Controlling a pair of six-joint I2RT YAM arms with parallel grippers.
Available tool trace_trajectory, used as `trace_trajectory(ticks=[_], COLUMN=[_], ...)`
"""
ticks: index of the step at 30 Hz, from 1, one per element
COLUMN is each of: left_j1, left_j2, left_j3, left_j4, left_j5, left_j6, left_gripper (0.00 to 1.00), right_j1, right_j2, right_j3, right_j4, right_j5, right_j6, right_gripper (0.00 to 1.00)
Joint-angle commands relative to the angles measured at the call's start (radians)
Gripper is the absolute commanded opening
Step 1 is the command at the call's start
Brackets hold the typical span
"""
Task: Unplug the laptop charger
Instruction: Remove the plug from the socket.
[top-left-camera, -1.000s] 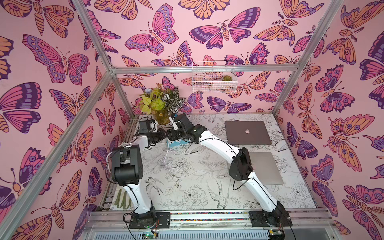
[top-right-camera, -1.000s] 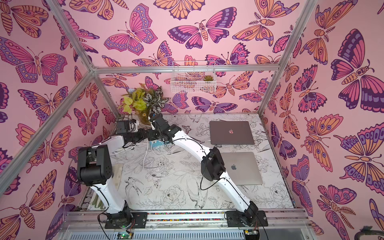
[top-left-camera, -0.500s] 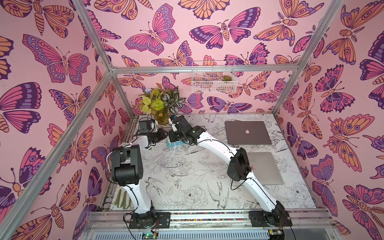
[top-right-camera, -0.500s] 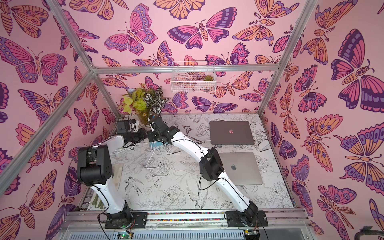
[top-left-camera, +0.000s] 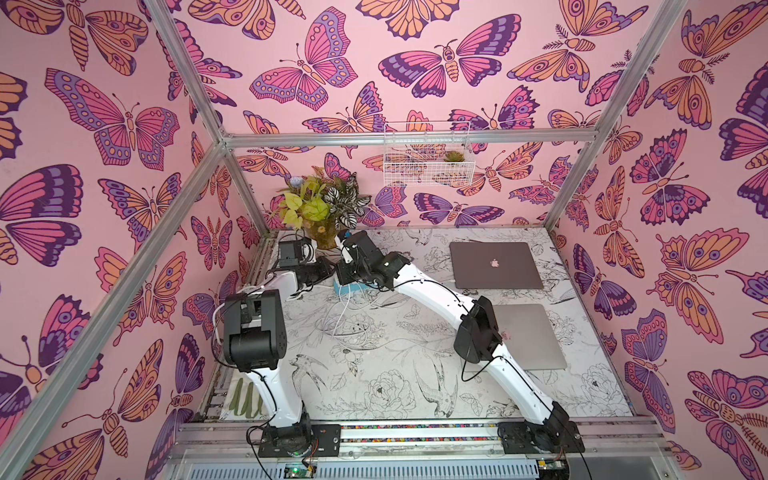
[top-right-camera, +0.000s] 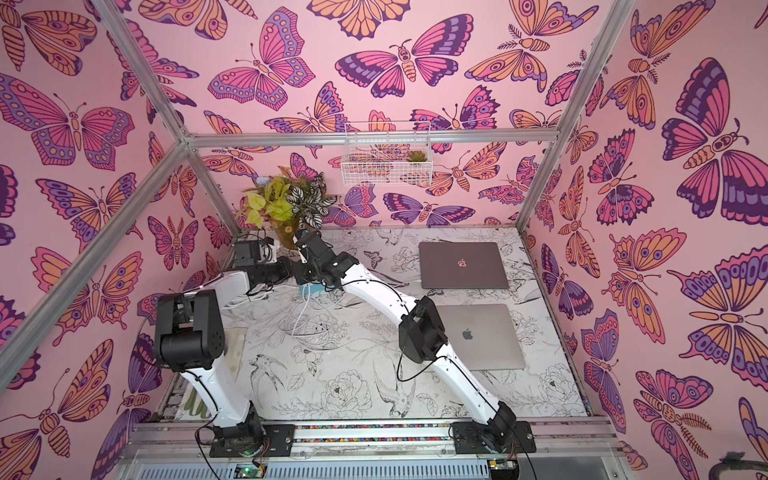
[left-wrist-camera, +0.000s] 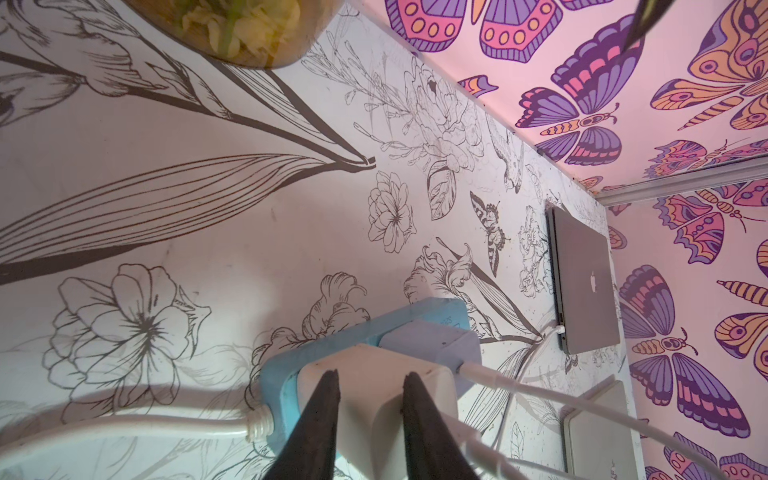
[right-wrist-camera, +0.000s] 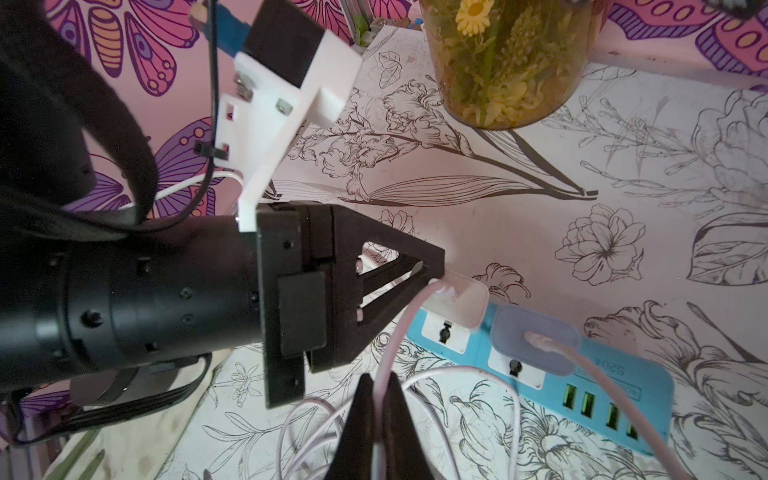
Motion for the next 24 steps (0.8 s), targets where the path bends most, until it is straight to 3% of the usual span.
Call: trace_trajectory(ticks=[1, 24], left_j1=[-0.006, -0.006], left_j2=[0.059, 0.082], left_j3=[-0.047, -0.03], left_j4=[-0.106, -0.129], left_j5=[-0.053, -0.057], left_j6=[0.014, 0.006], left_gripper=[0.27, 0.26], right_j1=[0.028, 0.03], right_j2=[-0.065, -0.132], right_j3=[0.036, 0.039], right_j4=[0.026, 0.063], right_j5=[0.019, 0.067], right_j6=[-0.046, -0.122], right_gripper=[0.0, 0.0])
